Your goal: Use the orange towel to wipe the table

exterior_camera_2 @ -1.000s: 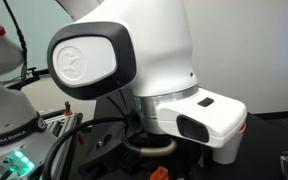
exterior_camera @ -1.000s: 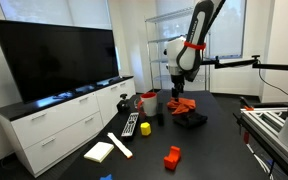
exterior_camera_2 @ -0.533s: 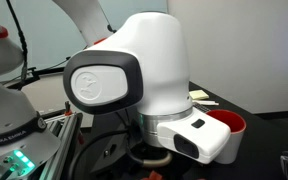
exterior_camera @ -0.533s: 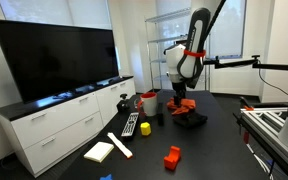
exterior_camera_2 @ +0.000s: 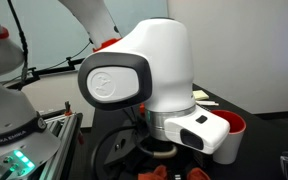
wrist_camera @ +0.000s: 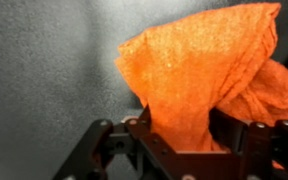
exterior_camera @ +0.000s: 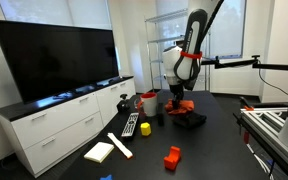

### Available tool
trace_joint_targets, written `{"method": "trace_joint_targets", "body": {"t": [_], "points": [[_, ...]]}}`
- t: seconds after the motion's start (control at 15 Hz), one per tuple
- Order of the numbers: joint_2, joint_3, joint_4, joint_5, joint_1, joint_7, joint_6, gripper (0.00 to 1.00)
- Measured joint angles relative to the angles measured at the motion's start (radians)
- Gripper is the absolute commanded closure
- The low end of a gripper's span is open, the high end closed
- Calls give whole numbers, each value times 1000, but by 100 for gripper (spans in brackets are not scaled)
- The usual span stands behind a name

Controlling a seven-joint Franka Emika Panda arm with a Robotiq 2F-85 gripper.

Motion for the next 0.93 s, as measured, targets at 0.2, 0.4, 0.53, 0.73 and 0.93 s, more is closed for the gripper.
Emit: {"method": "trace_joint_targets", "body": {"t": [0.2, 0.4, 0.53, 0.73, 0.93], "points": [[0, 10, 7, 14, -9, -8, -6, 99], [4, 13, 8, 19, -9, -8, -7, 100], [11, 18, 8, 21, -9, -8, -7, 100], [23, 22, 15, 22, -9, -8, -7, 100], [27, 22, 21, 22, -9, -8, -6, 100]]}}
